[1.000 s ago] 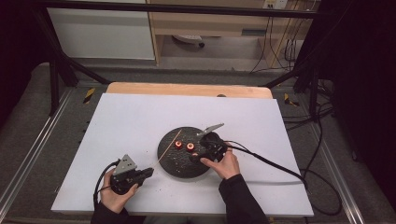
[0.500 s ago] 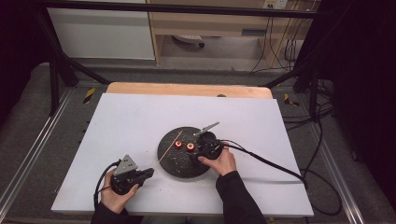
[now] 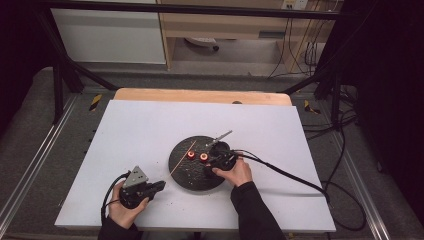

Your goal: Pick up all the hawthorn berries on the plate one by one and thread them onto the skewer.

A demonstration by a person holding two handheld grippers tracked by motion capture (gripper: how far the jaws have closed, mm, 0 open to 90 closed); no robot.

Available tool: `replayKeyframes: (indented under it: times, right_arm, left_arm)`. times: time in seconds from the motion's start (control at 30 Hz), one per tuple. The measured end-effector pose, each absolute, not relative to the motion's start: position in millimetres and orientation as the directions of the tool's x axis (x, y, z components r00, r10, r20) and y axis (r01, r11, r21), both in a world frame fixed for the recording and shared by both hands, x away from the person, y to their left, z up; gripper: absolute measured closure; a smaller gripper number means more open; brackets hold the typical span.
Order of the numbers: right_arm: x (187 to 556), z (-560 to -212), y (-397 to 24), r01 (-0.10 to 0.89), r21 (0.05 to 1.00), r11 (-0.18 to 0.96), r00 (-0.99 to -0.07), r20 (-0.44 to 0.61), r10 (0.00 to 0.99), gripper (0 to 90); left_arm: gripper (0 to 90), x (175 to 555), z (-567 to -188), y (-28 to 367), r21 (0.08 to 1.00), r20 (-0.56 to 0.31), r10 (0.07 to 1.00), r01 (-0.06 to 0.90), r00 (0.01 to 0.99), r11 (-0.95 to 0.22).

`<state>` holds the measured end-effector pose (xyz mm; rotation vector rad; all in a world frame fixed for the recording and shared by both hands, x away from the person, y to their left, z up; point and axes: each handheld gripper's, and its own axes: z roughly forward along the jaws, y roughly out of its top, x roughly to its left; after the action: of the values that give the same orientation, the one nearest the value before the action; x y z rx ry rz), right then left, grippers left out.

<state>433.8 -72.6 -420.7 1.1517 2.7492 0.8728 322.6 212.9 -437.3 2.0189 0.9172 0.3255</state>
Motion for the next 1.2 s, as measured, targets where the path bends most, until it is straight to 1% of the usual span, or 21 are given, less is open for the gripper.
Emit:
replayKeyframes:
  times: [0.03,0.1,0.23,0.47,0.83,0.97,1.03,1.1,1.17,1.2]
  right_arm:
    - [434,-420,-73,0.651,0.508,0.564,-0.722,0.186,0.666,61.3]
    - [435,-420,-73,0.652,0.506,0.565,-0.722,0.187,0.666,62.0]
    - [435,-418,-74,0.653,0.510,0.560,-0.720,0.190,0.667,62.4]
    - [431,-401,-81,0.669,0.547,0.502,-0.695,0.223,0.683,62.7]
    - [426,-384,-91,0.668,0.589,0.456,-0.680,0.233,0.695,62.9]
    - [424,-379,-93,0.657,0.636,0.405,-0.668,0.241,0.704,62.9]
    - [423,-379,-93,0.655,0.644,0.396,-0.666,0.243,0.705,63.0]
    - [421,-379,-93,0.648,0.675,0.353,-0.655,0.257,0.711,63.0]
    - [420,-379,-93,0.645,0.683,0.343,-0.653,0.258,0.712,63.0]
    - [419,-381,-94,0.642,0.701,0.310,-0.644,0.274,0.714,63.0]
  left_arm:
    - [88.0,323,-437,213,0.802,-0.108,0.711,0.484,0.695,-0.350]
    - [88.0,323,-437,213,0.803,-0.107,0.711,0.483,0.695,-0.350]
    - [88.0,322,-437,213,0.804,-0.107,0.712,0.482,0.694,-0.349]
    - [88.0,322,-436,213,0.807,-0.104,0.713,0.478,0.693,-0.347]
    - [88.0,320,-435,213,0.812,-0.099,0.717,0.472,0.690,-0.342]
    - [88.0,320,-434,213,0.816,-0.100,0.719,0.470,0.688,-0.337]
    - [88.0,319,-434,213,0.818,-0.100,0.719,0.469,0.687,-0.334]
    - [88.0,319,-434,214,0.820,-0.100,0.721,0.467,0.686,-0.331]
    - [88.0,319,-433,214,0.822,-0.100,0.722,0.466,0.685,-0.328]
    - [88.0,319,-433,214,0.822,-0.100,0.722,0.466,0.685,-0.327]
